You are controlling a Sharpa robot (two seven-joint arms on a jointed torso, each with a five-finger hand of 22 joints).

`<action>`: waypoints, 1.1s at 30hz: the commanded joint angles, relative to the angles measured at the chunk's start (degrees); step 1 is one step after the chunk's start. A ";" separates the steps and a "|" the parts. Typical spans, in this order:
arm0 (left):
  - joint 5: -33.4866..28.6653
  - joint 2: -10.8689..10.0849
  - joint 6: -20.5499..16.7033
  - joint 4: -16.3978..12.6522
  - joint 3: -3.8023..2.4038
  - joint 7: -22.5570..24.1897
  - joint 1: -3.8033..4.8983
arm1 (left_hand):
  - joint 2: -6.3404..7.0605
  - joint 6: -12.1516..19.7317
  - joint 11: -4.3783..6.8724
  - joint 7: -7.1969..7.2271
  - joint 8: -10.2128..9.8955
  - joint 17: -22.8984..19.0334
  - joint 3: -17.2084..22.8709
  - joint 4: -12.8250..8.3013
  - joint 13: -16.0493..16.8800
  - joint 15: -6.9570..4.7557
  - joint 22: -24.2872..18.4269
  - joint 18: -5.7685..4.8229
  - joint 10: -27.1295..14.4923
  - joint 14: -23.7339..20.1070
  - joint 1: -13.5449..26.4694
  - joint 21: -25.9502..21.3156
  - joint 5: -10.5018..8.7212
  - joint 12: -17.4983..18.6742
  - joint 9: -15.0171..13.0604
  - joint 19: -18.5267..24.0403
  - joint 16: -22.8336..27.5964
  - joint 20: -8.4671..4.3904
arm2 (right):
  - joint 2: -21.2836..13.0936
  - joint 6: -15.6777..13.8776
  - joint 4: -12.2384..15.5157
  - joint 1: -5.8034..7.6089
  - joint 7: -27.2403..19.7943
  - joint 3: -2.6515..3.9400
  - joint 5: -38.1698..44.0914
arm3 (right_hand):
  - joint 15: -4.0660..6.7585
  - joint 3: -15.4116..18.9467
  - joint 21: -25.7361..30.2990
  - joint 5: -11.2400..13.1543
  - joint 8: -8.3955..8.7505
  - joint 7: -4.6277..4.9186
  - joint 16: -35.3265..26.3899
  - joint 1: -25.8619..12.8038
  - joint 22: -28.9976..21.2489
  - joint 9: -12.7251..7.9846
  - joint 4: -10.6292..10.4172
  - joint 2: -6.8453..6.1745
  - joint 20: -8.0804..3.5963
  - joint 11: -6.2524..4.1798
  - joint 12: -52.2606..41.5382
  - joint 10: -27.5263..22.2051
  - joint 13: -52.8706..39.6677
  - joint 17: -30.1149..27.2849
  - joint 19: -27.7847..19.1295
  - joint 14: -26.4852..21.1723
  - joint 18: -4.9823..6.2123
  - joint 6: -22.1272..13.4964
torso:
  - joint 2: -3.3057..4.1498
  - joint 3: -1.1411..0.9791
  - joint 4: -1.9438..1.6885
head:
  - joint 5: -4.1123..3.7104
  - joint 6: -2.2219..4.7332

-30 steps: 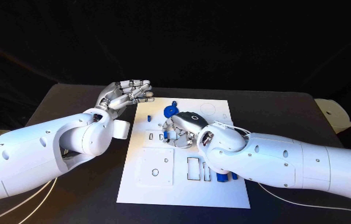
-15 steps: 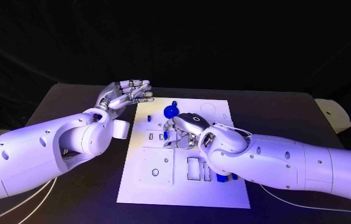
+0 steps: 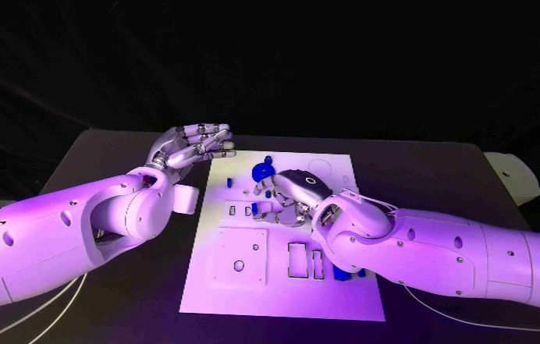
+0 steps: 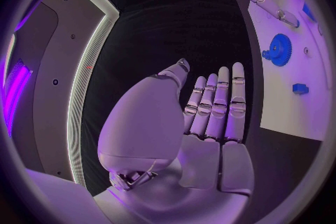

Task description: Assemble the parts on the task board

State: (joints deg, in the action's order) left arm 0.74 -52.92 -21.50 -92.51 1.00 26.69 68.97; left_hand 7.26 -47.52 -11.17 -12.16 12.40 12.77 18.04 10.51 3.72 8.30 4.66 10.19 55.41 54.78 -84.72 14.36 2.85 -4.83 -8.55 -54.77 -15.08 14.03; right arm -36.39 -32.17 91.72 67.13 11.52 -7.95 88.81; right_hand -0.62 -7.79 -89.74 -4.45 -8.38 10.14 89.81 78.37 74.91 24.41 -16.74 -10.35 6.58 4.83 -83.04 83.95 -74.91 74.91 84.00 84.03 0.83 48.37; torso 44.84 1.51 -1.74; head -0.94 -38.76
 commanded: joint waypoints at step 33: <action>46.75 5.23 26.02 6.88 0.01 -45.52 5.96 | -3.95 -0.81 8.84 5.46 20.76 61.07 -11.80 6.19 26.94 -10.03 38.85 -2.06 8.14 29.49 14.34 49.70 0.09 -33.91 -14.93 -19.85 -64.65 -10.55 | -17.11 -3.99 4.36 10.08 -20.73 1.26 -44.37 | 0.28 -3.12 -0.26 -10.31 -2.61 -0.93 0.19 2.00 15.09 -0.12 0.32 3.31 -0.21 -0.41 -0.24 0.92 -10.14 15.09 6.00 5.97 -0.83 3.44 | -3.20 -0.54 0.90 | 1.76 -0.97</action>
State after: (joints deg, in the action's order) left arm 38.52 -47.97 -1.78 -85.74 1.01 -9.43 74.80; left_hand 3.40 -48.33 -2.35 -6.84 32.79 73.91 6.48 16.67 30.26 -1.54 43.05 8.80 63.76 83.93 -69.89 63.67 3.10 -38.20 -23.23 -74.35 -79.92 3.52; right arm -53.45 -37.25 95.83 77.17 -10.19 -6.70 46.40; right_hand -0.59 -10.55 -89.74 -14.56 -10.62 9.38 89.81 80.61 74.94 24.22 -16.45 -7.16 6.58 4.81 -83.51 83.95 -74.95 74.95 84.00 84.04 0.82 51.43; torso 42.06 1.07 -0.82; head 0.73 -39.51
